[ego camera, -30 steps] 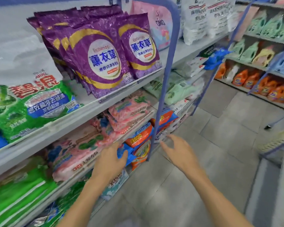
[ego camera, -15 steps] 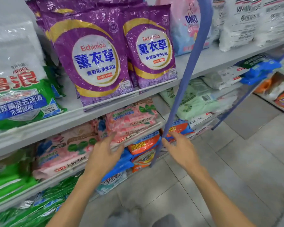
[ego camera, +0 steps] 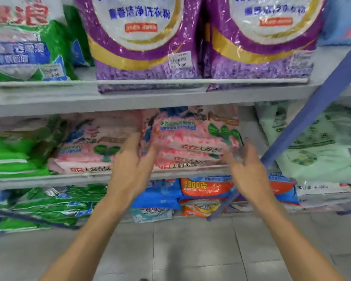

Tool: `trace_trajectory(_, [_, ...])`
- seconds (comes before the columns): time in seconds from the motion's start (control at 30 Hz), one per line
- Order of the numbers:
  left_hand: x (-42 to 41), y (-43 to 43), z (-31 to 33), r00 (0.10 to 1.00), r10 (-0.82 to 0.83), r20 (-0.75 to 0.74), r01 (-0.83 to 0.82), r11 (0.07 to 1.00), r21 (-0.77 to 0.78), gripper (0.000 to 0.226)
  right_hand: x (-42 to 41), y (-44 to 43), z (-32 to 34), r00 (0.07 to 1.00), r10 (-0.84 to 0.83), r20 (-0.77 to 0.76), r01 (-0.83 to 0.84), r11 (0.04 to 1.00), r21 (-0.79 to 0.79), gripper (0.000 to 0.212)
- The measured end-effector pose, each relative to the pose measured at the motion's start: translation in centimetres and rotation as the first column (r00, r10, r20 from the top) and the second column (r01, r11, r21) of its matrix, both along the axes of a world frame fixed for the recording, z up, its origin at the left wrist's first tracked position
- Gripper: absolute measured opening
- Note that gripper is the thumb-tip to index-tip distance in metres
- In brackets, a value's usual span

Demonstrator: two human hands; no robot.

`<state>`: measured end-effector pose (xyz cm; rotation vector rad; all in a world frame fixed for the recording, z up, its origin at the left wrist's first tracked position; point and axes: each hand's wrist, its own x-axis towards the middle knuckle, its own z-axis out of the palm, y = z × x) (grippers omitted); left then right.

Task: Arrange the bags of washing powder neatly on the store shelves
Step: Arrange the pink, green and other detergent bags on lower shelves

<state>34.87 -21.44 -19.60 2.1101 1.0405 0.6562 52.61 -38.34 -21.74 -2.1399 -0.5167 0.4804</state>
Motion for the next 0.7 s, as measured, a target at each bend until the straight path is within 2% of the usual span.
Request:
trace_trajectory(0.07, [1.0, 0.2, -1.2, 1.0, 0.02, 0.009, -0.019, 0.999, -0.035, 0.05, 1.4, 0.7, -0.6, 0.999, -0.005, -0.05, 0.007, 0.999, 0.039, 0.082])
trace_trajectory(0.13, [2.4, 0.5, -2.0, 0.999, 0.03, 0.032, -0.026, 0.995, -0.101, 0.059, 2.8, 1.7, -1.3, 0.989, -0.03, -0.147, 0.044, 0.995, 0.091, 0.081])
trace_trajectory(0.2, [3.8, 0.8, -2.2, 0.997, 0.042, 0.057, -0.034, 0.989, -0.142, 0.068, 3.9, 2.6, -1.8, 0.979, -0.018, -0.202, 0.052, 0.985, 0.165, 0.065])
trace_trajectory(0.3, [5.6, 1.9, -2.3, 0.991, 0.073, 0.11, -0.048, 0.975, -0.217, 0.072, 5.0, 3.6, -2.4, 0.993, -0.009, -0.12, 0.036, 0.975, 0.22, 0.043])
trace_trajectory(0.37, [6.8, 2.9, -2.2, 0.993, 0.097, 0.063, -0.072, 0.947, -0.313, 0.068, 5.8, 4.1, -2.6, 0.987, 0.021, -0.16, 0.023, 0.964, 0.266, 0.03])
trace_trajectory(0.4, [7.4, 3.5, -2.3, 0.994, 0.098, 0.052, -0.073, 0.931, -0.359, 0.069, 6.1, 4.2, -2.7, 0.973, 0.053, -0.223, 0.017, 0.953, 0.302, 0.032])
trace_trajectory(0.5, [8.8, 5.2, -1.9, 0.995, 0.055, 0.089, -0.013, 0.909, -0.416, 0.081, 6.6, 5.2, -2.3, 0.927, 0.075, -0.369, 0.057, 0.941, 0.334, 0.061])
trace_trajectory(0.53, [8.7, 5.4, -1.7, 0.994, 0.025, 0.105, 0.024, 0.895, -0.445, 0.084, 6.9, 5.4, -2.3, 0.917, 0.109, -0.383, 0.054, 0.92, 0.389, 0.06])
trace_trajectory(0.57, [8.6, 5.9, -1.6, 0.991, 0.006, 0.131, 0.061, 0.865, -0.498, 0.08, 6.9, 5.5, -2.1, 0.902, 0.151, -0.403, 0.044, 0.899, 0.435, 0.054])
trace_trajectory(0.6, [8.4, 6.3, -1.4, 0.984, -0.018, 0.177, 0.116, 0.82, -0.56, 0.065, 6.8, 5.7, -1.9, 0.88, 0.188, -0.437, 0.039, 0.887, 0.461, 0.05])
trace_trajectory(0.7, [6.9, 7.3, -1.2, 0.948, -0.028, 0.316, 0.254, 0.664, -0.703, 0.031, 6.2, 6.6, -1.0, 0.814, 0.282, -0.508, -0.009, 0.88, 0.475, 0.053])
